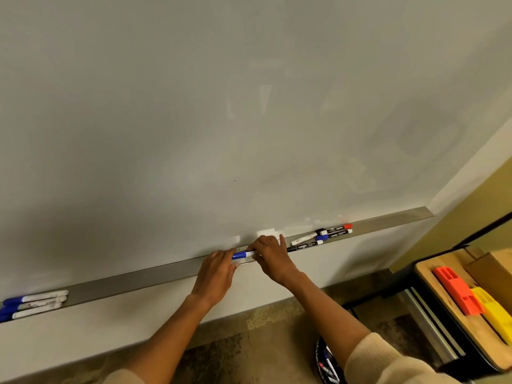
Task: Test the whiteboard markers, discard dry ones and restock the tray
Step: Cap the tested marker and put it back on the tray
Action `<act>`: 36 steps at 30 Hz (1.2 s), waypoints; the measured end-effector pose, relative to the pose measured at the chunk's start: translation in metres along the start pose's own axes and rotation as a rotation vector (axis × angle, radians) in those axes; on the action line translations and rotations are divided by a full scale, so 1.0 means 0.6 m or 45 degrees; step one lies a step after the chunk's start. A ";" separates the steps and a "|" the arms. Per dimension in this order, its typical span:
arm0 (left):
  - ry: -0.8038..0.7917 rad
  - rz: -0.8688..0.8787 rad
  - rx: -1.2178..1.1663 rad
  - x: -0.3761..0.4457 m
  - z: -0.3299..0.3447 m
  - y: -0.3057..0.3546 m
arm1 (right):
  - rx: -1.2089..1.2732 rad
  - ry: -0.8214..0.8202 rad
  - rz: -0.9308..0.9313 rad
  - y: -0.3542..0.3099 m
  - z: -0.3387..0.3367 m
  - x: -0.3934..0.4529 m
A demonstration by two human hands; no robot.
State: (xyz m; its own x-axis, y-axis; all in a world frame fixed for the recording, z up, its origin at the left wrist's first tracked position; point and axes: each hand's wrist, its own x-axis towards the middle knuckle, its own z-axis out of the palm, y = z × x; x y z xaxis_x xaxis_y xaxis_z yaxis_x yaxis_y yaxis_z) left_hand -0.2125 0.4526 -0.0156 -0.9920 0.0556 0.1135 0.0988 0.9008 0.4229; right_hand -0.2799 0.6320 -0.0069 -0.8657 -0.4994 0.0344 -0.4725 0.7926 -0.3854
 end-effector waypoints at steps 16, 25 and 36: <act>0.027 0.180 -0.572 0.051 -0.025 0.121 | 1.555 0.655 0.886 -0.022 -0.118 -0.067; 0.034 0.406 -0.464 0.068 -0.057 0.180 | 1.526 1.009 0.956 -0.040 -0.172 -0.062; 0.173 0.447 -0.368 0.084 -0.103 0.257 | 1.512 1.297 1.130 -0.035 -0.226 -0.031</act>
State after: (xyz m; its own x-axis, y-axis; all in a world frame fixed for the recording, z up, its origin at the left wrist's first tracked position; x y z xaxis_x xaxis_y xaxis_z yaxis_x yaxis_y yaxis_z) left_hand -0.2424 0.5677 0.1106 -0.8772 0.2614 0.4028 0.4635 0.6798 0.5684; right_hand -0.2762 0.6719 0.1254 -0.7357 0.6436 -0.2112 0.1035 -0.2013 -0.9740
